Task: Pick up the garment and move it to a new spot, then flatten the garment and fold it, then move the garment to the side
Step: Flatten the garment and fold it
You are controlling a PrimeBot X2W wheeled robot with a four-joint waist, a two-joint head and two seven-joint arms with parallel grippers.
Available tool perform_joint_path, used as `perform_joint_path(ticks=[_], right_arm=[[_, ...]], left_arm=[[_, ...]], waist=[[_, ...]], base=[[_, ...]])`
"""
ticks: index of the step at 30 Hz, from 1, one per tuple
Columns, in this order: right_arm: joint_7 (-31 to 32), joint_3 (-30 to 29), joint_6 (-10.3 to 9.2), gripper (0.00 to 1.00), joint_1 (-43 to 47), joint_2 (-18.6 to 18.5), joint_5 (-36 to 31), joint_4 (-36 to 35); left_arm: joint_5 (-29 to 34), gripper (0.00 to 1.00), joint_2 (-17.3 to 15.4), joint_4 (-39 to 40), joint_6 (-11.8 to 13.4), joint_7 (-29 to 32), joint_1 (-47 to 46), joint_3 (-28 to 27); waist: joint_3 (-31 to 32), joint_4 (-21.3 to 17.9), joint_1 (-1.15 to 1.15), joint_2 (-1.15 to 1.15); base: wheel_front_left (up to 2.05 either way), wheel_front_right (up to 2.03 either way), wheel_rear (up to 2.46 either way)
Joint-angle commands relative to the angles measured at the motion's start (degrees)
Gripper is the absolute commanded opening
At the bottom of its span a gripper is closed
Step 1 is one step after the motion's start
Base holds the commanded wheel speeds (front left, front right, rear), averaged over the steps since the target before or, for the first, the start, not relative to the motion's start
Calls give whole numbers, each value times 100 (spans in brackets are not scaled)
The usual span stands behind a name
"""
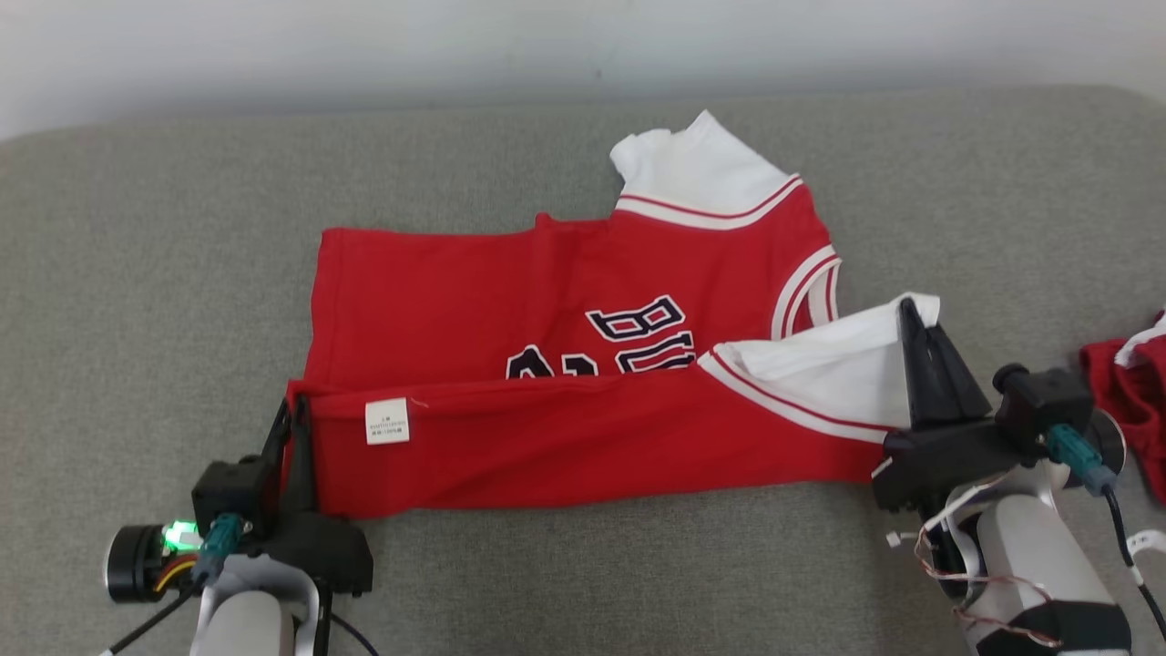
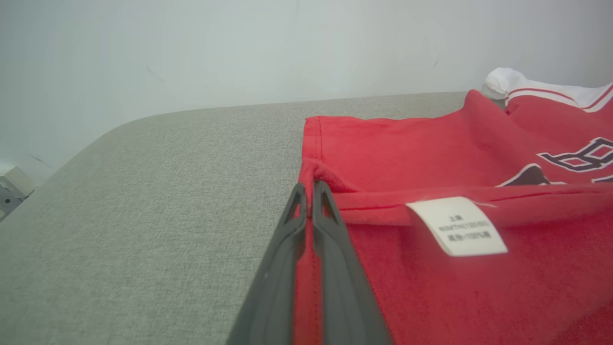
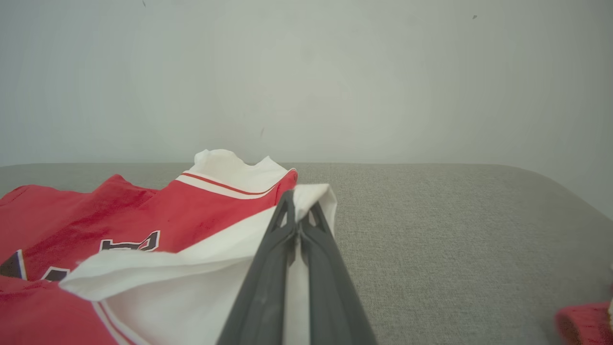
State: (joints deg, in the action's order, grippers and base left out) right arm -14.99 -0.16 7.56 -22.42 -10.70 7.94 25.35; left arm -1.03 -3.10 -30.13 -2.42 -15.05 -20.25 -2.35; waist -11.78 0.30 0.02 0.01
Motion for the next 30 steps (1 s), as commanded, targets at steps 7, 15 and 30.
perform_joint_path(ticks=[7,15,30], right_arm=[[-24,-27,-15,45,-450,54,-151,419],[-24,-286,-15,100,-137,174,-45,113],[-23,-390,-15,100,1072,155,321,96]], left_arm=[[-35,82,0,-235,145,-17,-380,30],[-231,100,17,439,282,-17,14,-22],[-802,100,18,870,466,-17,970,300]], waist=[[-418,105,-2,-1],[-369,113,-2,-1],[-157,44,-2,-1]], base=[[0,0,0],[0,0,0],[0,0,0]])
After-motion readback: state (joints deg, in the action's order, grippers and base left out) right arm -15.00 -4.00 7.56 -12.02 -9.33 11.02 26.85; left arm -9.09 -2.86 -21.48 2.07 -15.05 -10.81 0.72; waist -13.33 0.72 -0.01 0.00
